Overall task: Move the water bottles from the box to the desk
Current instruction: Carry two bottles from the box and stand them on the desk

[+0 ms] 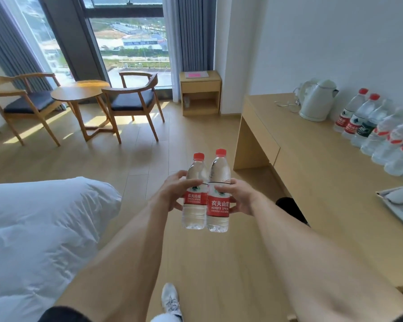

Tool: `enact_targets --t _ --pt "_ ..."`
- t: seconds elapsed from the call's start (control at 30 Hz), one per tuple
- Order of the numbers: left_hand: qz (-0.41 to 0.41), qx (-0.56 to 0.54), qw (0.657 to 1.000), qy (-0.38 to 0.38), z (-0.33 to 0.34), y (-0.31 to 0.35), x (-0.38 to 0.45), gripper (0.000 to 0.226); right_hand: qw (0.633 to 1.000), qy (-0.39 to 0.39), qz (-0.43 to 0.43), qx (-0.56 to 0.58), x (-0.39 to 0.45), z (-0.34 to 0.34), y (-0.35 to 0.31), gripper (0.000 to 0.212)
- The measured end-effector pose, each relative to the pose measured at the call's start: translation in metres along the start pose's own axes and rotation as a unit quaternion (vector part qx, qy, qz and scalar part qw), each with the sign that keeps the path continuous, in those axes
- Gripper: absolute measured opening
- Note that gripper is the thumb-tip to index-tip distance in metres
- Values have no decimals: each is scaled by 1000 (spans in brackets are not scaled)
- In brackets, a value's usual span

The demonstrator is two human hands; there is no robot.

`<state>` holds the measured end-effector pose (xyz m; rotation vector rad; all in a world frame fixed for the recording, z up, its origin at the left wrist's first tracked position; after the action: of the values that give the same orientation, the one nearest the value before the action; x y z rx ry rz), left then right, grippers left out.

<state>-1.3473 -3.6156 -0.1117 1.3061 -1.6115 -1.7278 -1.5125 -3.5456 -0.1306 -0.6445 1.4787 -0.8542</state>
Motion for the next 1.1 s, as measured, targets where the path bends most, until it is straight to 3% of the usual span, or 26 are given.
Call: enact_targets --t 0.1,0.37,0.53,1.1 --pt "2 8 999 -31 15 14 50 37 999 33 4 12 26 -33 -15 44" --pt "14 32 991 -127 43 59 205 42 990 127 3 63 118 -111 -68 38" --pt "9 41 984 -171 37 90 288 38 980 166 13 109 174 -135 -108 50" --pt "30 59 968 -242 67 156 448 43 960 225 -4 169 280 -217 -173 60"
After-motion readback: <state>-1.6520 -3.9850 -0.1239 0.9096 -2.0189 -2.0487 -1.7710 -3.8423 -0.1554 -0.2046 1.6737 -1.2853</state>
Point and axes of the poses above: each hand's wrist, its own x-axis towards the middle knuckle, its own z-axis out of the palm, y = z × x, the point moved 9 cm from there along x, towards the middle knuckle, and after that the axes turned 6 degrees about z, right-handed, at the moved point
